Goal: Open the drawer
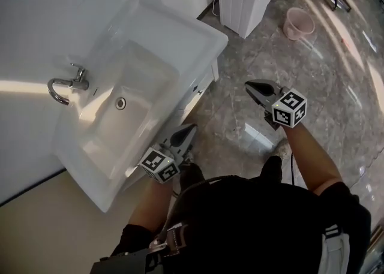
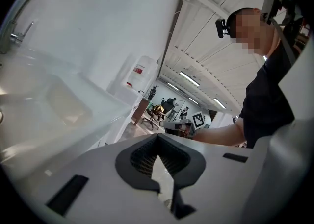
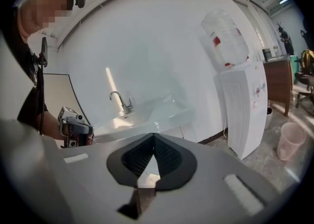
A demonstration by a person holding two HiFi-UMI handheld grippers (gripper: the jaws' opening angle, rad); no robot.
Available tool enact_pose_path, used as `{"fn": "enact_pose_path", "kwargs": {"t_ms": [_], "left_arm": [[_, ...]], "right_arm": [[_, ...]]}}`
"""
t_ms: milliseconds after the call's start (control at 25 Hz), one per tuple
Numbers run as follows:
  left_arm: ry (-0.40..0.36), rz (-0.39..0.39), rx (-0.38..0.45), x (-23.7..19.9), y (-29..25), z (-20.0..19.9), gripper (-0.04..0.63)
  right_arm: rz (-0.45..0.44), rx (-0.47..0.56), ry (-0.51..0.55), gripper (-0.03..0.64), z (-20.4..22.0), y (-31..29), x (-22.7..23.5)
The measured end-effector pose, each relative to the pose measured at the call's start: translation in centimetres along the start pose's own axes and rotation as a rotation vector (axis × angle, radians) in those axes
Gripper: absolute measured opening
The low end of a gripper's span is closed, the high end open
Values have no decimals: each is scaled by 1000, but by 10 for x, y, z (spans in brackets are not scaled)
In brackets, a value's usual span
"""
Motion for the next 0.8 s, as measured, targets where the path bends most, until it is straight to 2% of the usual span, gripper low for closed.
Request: {"fn": "enact_pose_path", "kwargs": {"t_ms": [240, 480, 640, 800], "left_arm": [[26, -75, -5, -47, -35, 62, 0], [59, -134, 19, -101, -61, 135, 0], [79, -149, -13, -123, -63, 180, 0], [67, -166, -43, -149, -60, 214, 0]], "right_arm": [[-79, -58, -27, 2, 89, -64, 42], [-106, -143, 14, 10, 186, -115, 75], [-116, -162, 35, 27, 245, -132, 86], [-126, -165, 39, 55, 304, -152, 94]]}}
Point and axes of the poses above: the fingertips, and each gripper's own axes: y backward along the fingers, x to its right, z out of its underside, the point moved 3 cm from there along y, backward along the fingers, and after that the axes turned 8 degrees about x, right-handed, at the moved point
